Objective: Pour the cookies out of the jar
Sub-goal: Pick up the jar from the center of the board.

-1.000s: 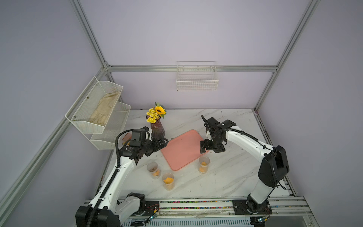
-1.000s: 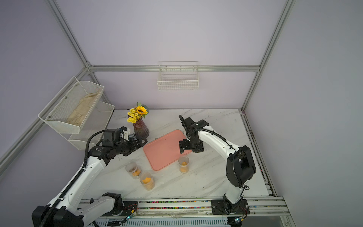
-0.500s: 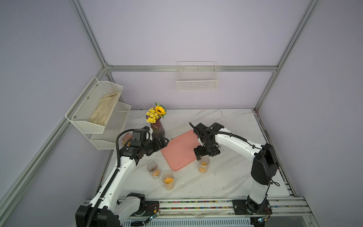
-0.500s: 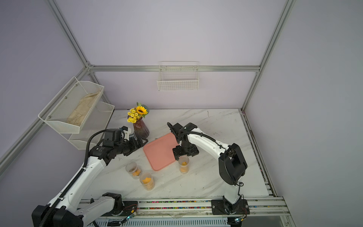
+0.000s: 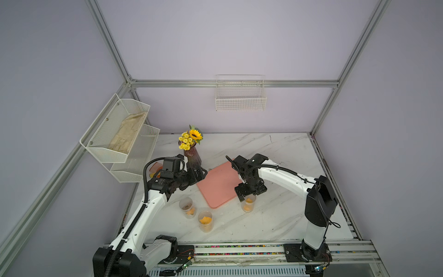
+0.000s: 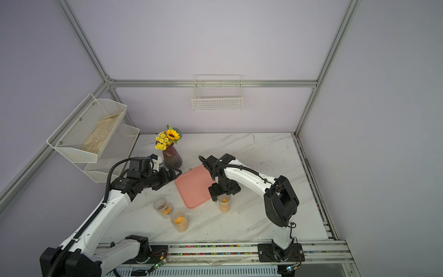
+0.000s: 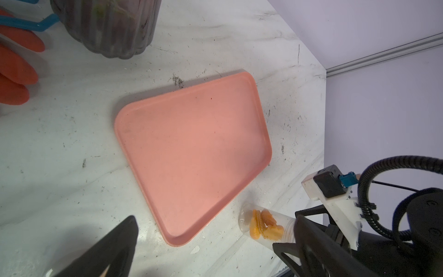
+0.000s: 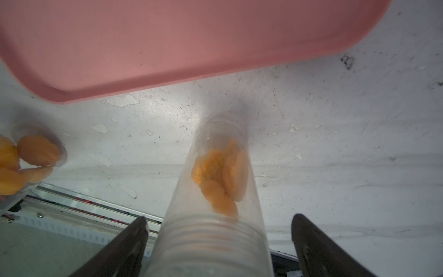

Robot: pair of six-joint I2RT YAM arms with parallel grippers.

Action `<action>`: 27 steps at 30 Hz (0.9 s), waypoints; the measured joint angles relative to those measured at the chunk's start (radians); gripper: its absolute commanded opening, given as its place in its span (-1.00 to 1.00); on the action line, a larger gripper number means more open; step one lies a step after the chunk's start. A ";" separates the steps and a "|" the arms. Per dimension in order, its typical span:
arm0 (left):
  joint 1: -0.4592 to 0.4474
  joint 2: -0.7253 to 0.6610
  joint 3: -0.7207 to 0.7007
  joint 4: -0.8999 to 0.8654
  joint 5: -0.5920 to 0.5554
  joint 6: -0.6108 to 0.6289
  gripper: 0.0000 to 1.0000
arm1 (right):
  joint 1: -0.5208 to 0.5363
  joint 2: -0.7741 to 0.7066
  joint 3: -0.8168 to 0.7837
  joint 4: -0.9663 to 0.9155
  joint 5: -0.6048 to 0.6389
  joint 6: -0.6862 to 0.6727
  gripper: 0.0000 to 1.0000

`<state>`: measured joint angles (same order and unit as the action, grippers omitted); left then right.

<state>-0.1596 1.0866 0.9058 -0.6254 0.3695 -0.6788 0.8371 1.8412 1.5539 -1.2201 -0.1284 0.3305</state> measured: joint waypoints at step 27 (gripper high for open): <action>-0.001 0.003 0.000 0.004 -0.011 -0.001 1.00 | 0.015 0.000 -0.037 0.004 0.002 0.067 0.28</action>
<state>-0.1604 1.0893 0.9054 -0.6212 0.3584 -0.6796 0.8520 1.8412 1.5173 -1.2160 -0.1261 0.3973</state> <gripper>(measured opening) 0.998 0.666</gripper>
